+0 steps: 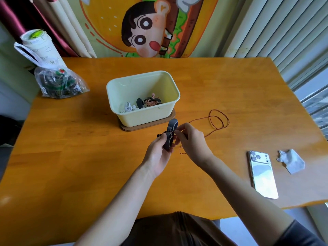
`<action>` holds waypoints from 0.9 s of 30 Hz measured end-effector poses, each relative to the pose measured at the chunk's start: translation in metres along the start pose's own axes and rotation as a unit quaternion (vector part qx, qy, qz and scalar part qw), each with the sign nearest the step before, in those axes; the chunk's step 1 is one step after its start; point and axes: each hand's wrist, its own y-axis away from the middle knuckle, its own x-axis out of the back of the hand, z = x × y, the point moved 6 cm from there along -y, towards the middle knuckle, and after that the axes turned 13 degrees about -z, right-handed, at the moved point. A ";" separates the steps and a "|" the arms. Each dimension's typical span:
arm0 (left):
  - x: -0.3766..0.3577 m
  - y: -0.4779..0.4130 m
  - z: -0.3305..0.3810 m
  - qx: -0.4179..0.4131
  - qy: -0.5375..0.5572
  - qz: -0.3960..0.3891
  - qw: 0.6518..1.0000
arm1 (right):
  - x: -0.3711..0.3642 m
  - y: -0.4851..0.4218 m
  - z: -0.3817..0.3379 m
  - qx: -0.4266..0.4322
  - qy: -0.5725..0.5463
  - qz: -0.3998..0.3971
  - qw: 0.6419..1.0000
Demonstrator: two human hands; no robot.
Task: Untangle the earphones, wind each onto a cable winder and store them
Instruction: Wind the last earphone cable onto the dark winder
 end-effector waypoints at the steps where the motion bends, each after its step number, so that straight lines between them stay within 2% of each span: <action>1: 0.000 0.000 0.000 0.005 0.000 0.000 1.000 | 0.001 0.001 0.000 0.003 0.001 0.001 1.000; 9: 0.003 -0.002 0.013 -0.018 -0.018 0.029 0.999 | 0.000 0.014 0.011 0.031 0.022 -0.021 0.999; 15: 0.002 0.000 0.011 0.014 -0.056 0.013 0.998 | 0.005 0.017 0.015 0.045 0.054 -0.018 0.997; 22: 0.005 0.009 0.009 0.054 -0.183 -0.027 0.981 | 0.039 0.014 0.004 0.104 0.049 0.033 0.993; 27: -0.006 0.013 0.003 0.066 -0.127 -0.062 0.988 | 0.052 0.009 -0.003 0.134 0.045 0.063 0.988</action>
